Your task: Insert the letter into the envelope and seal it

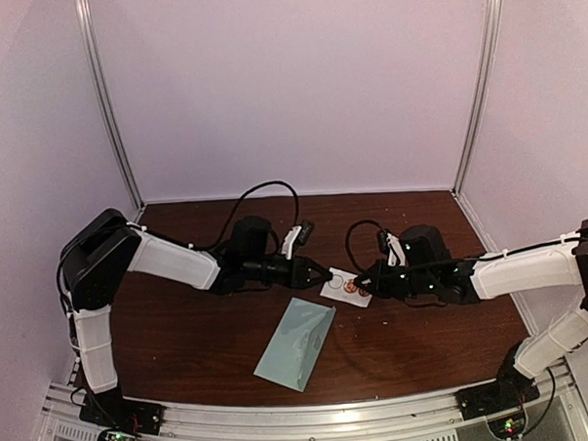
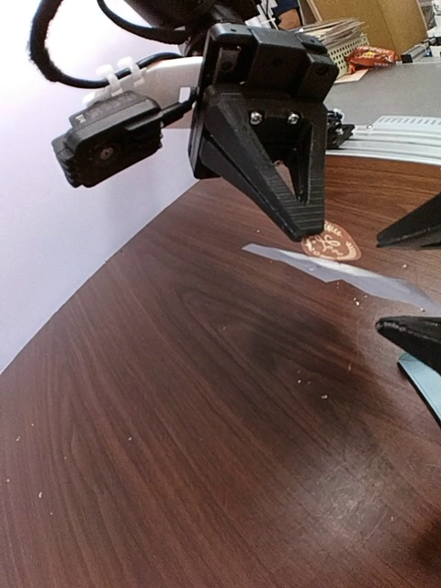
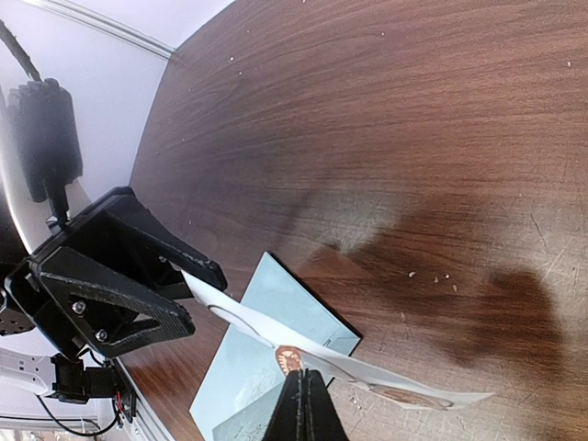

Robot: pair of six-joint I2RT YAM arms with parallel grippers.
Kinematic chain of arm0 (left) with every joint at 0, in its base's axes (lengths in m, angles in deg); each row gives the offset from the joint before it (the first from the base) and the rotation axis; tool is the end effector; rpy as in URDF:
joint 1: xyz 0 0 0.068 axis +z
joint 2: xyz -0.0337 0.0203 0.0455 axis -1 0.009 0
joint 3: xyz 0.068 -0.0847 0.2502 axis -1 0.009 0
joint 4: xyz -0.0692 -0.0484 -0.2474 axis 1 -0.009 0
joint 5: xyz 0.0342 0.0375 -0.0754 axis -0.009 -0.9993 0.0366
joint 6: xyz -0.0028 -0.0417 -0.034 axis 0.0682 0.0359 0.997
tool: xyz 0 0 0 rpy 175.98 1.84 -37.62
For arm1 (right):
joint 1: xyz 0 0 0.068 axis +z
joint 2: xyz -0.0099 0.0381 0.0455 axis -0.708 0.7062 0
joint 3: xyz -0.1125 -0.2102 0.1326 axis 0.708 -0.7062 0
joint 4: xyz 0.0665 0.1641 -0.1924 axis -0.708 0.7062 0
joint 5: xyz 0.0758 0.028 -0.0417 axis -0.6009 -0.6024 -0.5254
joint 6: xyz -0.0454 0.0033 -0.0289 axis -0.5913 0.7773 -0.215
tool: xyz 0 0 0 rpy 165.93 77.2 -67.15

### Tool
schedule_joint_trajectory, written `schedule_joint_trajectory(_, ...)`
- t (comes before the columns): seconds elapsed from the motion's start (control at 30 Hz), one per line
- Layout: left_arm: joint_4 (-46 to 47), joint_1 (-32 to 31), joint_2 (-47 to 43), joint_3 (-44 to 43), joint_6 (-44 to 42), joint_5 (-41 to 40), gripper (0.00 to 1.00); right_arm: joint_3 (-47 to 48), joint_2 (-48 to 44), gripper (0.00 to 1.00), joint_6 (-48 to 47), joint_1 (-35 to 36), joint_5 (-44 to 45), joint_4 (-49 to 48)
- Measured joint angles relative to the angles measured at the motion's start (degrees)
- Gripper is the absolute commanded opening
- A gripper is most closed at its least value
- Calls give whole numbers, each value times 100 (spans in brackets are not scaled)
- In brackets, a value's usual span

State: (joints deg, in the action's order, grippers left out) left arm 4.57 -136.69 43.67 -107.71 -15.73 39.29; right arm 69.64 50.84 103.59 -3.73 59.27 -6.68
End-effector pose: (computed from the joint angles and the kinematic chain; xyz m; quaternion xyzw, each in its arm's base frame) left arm 0.2753 -0.3276 0.1592 0.2349 0.7793 -0.5394 0.2157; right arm 0.2082 0.1964 0.1860 -0.0065 0.8720 0.4233 0.2458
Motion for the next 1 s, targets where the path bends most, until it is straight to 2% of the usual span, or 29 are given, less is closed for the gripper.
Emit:
schedule_joint_trajectory(0.37, 214, -13, 68, -15, 184, 83, 0, 0, 0, 0, -7, 0, -35, 0)
schedule_joint_trajectory(1.0, 262, -15, 142, -160, 293, -66, 0, -22, -284, 0, -87, 0, -7, 146)
